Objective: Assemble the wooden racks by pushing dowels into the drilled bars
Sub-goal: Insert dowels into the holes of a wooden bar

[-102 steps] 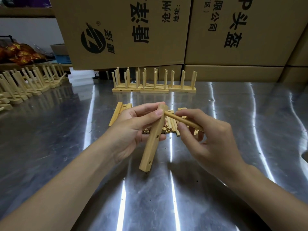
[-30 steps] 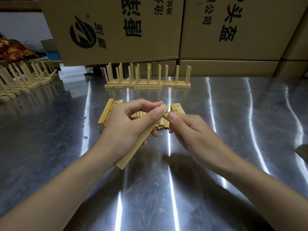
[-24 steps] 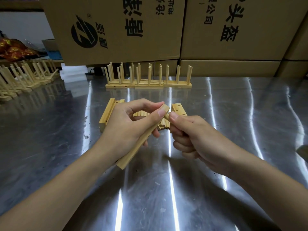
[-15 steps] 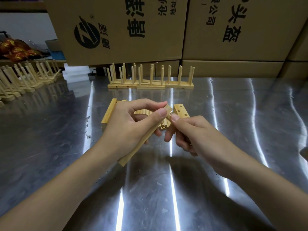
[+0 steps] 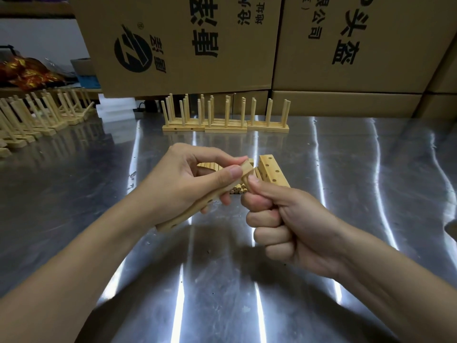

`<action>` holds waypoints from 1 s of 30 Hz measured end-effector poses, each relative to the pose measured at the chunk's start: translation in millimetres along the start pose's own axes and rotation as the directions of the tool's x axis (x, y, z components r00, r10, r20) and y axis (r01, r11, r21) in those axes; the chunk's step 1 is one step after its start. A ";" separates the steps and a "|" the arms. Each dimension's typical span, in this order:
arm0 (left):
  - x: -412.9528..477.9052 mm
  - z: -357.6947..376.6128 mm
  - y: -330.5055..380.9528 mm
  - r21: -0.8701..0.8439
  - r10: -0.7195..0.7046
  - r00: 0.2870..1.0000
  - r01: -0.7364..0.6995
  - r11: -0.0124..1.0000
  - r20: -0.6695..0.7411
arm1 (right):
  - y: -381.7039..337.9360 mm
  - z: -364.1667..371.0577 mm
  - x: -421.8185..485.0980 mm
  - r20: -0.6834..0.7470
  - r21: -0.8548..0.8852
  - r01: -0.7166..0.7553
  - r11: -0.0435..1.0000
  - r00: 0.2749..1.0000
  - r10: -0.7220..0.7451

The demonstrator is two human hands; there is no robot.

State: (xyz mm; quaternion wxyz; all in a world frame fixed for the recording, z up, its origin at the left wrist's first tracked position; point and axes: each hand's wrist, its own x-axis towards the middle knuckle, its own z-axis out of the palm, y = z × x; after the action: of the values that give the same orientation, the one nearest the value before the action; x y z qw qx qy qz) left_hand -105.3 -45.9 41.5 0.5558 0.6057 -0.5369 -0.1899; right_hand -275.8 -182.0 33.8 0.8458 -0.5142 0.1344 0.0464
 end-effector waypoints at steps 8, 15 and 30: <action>1.0 0.4 -5.6 0.105 -0.032 0.997 0.040 0.994 -0.075 | 9.1 -6.6 18.3 -0.227 -0.682 0.220 0.697 0.843 -0.488; 0.6 3.1 -6.2 0.164 -0.030 0.999 0.036 0.986 -0.039 | 20.3 -3.0 19.3 -0.212 -0.769 0.119 0.628 0.880 -0.426; -1.5 -3.6 5.9 0.123 -0.048 0.992 0.033 0.992 0.118 | 8.8 17.1 -1.7 -0.048 -0.349 0.064 0.935 0.995 -0.086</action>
State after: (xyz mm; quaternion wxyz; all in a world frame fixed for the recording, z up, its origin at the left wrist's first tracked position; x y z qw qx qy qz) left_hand -105.4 -41.8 47.2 0.4806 0.6364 -0.5676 -0.2044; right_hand -276.3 -162.7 34.2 0.7385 -0.6611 0.1308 0.0211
